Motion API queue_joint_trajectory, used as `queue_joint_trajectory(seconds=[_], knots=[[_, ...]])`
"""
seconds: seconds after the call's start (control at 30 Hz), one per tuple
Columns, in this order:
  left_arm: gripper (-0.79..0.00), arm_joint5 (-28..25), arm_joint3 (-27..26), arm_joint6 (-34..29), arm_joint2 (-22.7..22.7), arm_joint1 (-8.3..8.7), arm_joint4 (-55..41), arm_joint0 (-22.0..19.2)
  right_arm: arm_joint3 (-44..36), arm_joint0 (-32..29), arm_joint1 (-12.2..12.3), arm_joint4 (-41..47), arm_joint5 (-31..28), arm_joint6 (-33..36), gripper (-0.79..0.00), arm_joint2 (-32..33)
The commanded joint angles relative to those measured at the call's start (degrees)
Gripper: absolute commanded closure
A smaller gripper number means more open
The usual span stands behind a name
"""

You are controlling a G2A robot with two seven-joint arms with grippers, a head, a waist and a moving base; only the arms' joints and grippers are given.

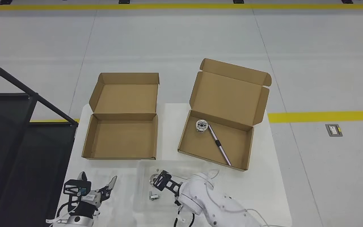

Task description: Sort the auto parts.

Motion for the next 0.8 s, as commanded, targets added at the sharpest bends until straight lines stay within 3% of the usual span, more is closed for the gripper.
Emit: queue_joint_trajectory(seconds=[0.0, 0.37, 0.63, 0.77], knots=[[-0.785, 0.0, 0.0, 0.0, 0.0, 0.0, 0.0, 0.0, 1.21, 0.42, -0.35, 0.33, -0.02, -0.15, -0.326, -0.19], [-0.785, 0.0, 0.0, 0.0, 0.0, 0.0, 0.0, 0.0, 7.88, 2.9, -2.58, 2.27, -0.57, -0.33, -0.296, -1.52], [-0.785, 0.0, 0.0, 0.0, 0.0, 0.0, 0.0, 0.0, 10.38, 3.95, -3.73, 1.56, 0.45, -0.29, -0.166, -1.96], [-0.785, 0.0, 0.0, 0.0, 0.0, 0.0, 0.0, 0.0, 10.86, 4.08, -4.11, 1.15, 0.86, -0.43, -0.065, -1.83]])
